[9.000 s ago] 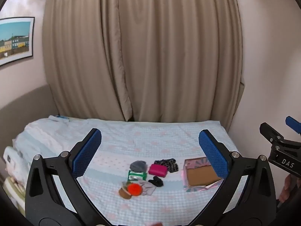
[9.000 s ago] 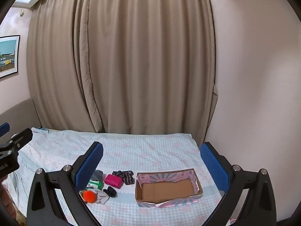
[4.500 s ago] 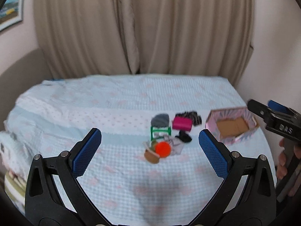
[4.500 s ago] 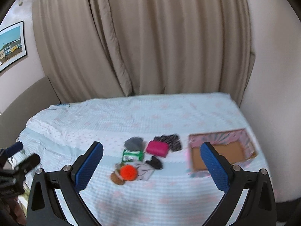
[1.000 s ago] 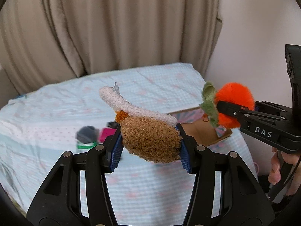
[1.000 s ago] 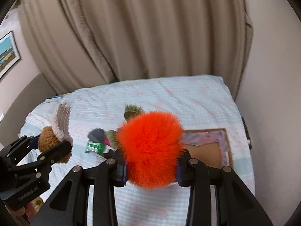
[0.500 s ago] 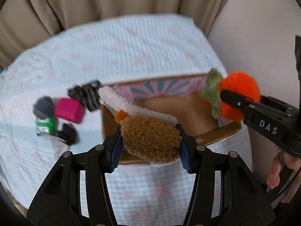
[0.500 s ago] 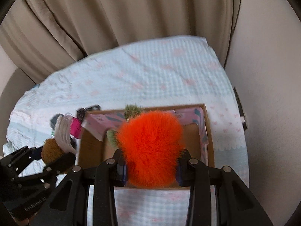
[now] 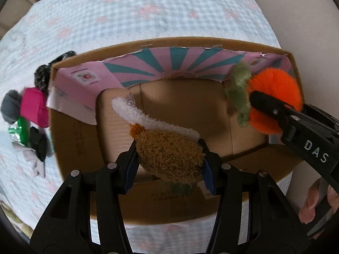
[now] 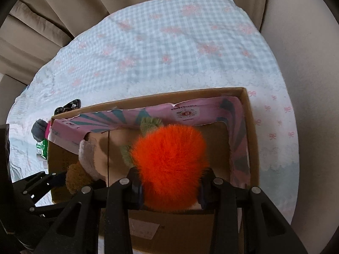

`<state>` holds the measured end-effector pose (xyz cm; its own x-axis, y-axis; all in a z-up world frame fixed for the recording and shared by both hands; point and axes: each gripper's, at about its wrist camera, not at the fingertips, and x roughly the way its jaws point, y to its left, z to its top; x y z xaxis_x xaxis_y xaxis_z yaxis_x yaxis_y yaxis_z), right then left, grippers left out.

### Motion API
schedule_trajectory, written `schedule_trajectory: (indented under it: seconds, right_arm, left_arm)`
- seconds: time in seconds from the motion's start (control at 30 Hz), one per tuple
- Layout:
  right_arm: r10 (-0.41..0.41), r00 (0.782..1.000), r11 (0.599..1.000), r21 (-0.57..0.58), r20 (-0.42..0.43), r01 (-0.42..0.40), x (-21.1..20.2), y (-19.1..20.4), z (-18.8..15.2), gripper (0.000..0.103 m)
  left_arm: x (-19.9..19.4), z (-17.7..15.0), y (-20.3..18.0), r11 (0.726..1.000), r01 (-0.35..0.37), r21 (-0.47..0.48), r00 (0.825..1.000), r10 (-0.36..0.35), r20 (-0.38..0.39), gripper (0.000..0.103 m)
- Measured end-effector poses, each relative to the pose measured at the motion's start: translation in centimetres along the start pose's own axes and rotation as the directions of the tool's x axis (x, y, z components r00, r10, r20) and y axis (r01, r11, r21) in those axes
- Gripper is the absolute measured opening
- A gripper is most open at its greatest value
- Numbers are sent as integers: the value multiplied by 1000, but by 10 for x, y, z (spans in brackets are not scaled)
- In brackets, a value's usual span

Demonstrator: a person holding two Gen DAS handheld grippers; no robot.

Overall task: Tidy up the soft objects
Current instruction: 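Open both tools to drop the toys into the box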

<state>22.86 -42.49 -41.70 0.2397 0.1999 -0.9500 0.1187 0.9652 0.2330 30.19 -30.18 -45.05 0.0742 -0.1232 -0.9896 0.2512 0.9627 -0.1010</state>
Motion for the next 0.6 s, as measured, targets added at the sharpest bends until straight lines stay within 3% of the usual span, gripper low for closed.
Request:
schedule_trajectory:
  seconds: [0.07,0.1,0.13,0.17,0.33,0.6]
  right_arm:
    - [4,1000,1000,5,-5,-4,3,1,2,48]
    - [10,1000,1000,7,2,-10,4,1,5,65]
    - [15,1000,1000,6,12,-15,2,0,6,79]
    - [25,999,1000,4,24,-25,-1,0,6,103]
    - [45,999,999,16,29,-46,-2,-3,3,103]
    - [28,998,1000,8,59,-29,-22,-4,-3,103]
  left_arm:
    - [-6,0,-5,999,-23,24,999,22,48,69]
    - [-10,0,-8,998,-53,40,997,50,63,95]
    - [-14,0,-10,996,-73,55,994,68,84,103]
    - [-18,-3,-11,995,-73,67,992,66,106,103]
    - [-17,-9,-6,998,-36,59,997,32,73,103]
    - [-42,-19,-3,999,-21,50,994,16,104,103]
